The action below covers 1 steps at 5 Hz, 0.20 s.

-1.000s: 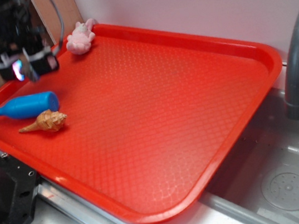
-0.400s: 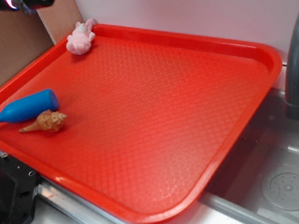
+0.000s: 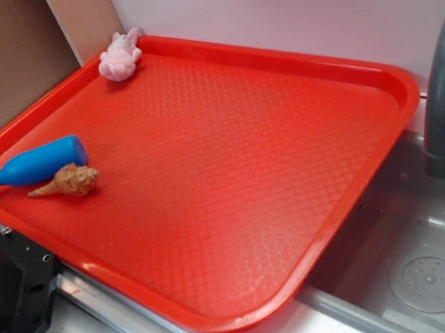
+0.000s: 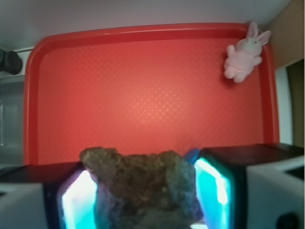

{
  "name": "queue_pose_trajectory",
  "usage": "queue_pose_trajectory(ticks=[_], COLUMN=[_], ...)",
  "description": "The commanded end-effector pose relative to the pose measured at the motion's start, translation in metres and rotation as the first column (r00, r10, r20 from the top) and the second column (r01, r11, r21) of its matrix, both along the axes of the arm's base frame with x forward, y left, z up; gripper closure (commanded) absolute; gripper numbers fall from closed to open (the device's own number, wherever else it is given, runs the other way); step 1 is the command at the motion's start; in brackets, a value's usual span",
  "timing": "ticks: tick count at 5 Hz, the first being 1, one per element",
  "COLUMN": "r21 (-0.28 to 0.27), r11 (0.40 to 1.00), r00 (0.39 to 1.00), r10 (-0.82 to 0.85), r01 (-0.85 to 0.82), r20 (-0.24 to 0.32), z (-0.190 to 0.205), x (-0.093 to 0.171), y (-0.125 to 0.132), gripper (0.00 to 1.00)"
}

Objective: Grab the rock.

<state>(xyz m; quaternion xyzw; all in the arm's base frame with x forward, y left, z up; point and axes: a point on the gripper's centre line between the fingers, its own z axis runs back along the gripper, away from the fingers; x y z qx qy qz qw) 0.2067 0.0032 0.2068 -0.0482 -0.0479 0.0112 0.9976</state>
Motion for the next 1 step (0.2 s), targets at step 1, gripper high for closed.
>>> queue_pose_trajectory(ticks=[1], r21=[0.027], r11=[0.999], r00=[0.998], r10=[-0.032], r01=[0.031], r20=[0.048], z=[0.0073], x=[-0.0159], y=[-0.0158], gripper=[1.00])
